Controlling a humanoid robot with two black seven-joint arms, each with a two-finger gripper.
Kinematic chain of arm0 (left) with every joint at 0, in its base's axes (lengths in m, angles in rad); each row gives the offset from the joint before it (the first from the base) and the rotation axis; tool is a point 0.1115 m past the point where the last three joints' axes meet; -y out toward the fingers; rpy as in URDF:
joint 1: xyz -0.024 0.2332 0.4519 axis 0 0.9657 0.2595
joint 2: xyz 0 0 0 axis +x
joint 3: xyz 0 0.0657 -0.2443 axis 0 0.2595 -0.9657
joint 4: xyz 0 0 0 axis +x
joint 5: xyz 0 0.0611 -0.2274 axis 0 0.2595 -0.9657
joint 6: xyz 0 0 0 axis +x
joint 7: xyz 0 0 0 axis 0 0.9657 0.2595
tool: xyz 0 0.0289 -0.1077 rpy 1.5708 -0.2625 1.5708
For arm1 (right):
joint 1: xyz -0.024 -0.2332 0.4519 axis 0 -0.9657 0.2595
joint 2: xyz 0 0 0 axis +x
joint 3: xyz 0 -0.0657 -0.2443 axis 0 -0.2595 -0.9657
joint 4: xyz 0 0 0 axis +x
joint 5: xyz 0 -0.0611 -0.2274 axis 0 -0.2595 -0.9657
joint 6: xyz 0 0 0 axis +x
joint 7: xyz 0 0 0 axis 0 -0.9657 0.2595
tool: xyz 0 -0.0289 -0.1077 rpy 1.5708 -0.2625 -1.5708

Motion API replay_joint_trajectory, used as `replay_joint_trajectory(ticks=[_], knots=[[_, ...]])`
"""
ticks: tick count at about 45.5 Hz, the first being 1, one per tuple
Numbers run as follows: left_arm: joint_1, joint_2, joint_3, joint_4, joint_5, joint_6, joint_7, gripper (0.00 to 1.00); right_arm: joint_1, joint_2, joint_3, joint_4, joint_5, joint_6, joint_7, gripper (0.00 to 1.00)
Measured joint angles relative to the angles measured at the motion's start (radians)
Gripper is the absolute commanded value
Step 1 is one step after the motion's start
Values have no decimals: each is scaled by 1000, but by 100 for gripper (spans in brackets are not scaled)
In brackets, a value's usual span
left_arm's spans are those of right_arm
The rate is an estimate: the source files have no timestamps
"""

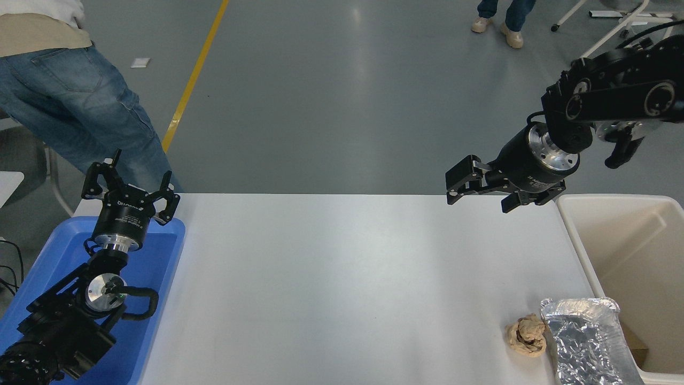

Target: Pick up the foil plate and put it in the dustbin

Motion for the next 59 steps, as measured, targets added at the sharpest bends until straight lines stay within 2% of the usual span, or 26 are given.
replay_joint_trajectory(ticks=[19,30,36,46,55,59], knots=[[0,0,0,-1,0,-1,0,99,-5,-58,-66,-3,5,-11,1,100],[0,0,0,0,0,-1,0,99,-62,-164,-104,-5,-22,-103,-1,100],[0,0,0,0,0,-1,0,99,-125,-241,-135,-5,-102,-180,-2,100],[0,0,0,0,0,-1,0,99,-275,-369,-156,-2,-341,-341,0,100],[0,0,0,0,0,-1,0,99,-412,-442,-156,-1,-533,-449,1,100],[0,0,0,-1,0,-1,0,99,-451,-455,-147,-1,-574,-475,2,100]])
